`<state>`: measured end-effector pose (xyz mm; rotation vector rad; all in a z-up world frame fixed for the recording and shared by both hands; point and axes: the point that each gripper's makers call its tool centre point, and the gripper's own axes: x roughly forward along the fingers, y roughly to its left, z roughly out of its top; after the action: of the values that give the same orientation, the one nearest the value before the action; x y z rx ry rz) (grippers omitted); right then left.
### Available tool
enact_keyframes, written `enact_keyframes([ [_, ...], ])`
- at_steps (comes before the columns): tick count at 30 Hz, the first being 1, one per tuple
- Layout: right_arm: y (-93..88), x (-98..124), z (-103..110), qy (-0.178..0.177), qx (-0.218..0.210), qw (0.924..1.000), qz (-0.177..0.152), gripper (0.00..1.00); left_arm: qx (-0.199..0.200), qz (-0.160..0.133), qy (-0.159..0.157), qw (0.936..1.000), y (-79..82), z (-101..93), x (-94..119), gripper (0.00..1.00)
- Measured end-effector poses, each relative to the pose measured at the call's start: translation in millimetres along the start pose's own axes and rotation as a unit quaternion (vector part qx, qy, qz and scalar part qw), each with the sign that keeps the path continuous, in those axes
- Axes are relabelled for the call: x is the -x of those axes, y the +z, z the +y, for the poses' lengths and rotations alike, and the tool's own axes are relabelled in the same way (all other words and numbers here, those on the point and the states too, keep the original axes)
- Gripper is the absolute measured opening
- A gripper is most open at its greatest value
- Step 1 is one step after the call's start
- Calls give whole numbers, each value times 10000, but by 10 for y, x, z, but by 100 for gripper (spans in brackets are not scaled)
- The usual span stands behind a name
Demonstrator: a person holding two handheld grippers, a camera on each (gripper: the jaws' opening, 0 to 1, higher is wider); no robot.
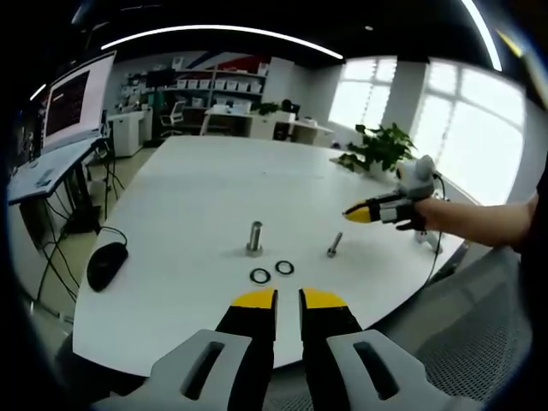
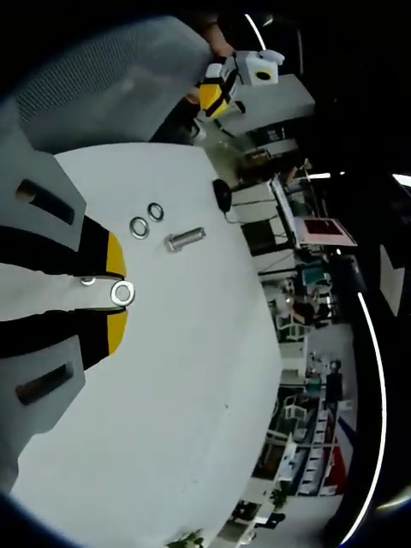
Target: Place the washer onto the threaded stud by aligning its center hole with the stud, sliding it down to the base, and recovering from edge contact or off-axis alignment until the washer reaches the visible bottom stop.
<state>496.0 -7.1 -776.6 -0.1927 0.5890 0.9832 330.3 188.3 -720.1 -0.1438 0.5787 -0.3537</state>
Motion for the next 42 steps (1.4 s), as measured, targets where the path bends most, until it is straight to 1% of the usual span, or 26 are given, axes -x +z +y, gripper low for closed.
enact_keyframes([
  [8, -35, -55, 138, 162, 277, 9993, 166, 15, -14, 11, -11, 10000, 1, -13, 2, 7],
  [10, -56, -68, 165, 172, 401, 9987, 251, 15, -10, 11, -11, 10000, 1, -13, 3, 7],
  [17, -141, -110, 232, 272, 578, 9969, 452, 15, -3, -4, -11, 10000, 7, -15, 5, 7],
  [26, -218, -124, 233, 302, 577, 9961, 600, 15, 6, -16, -7, 10000, 11, -12, 4, 7],
  [33, -234, -140, 228, 275, 602, 9959, 620, 15, 4, -9, -5, 10000, 12, -15, 2, 7],
  [36, -236, -141, 206, 203, 635, 9958, 622, 15, 5, -9, -4, 10000, 12, -16, 2, 7],
  [42, -265, -148, 211, 209, 615, 9957, 654, 15, 10, -15, 2, 10000, 13, -15, 2, 7],
])
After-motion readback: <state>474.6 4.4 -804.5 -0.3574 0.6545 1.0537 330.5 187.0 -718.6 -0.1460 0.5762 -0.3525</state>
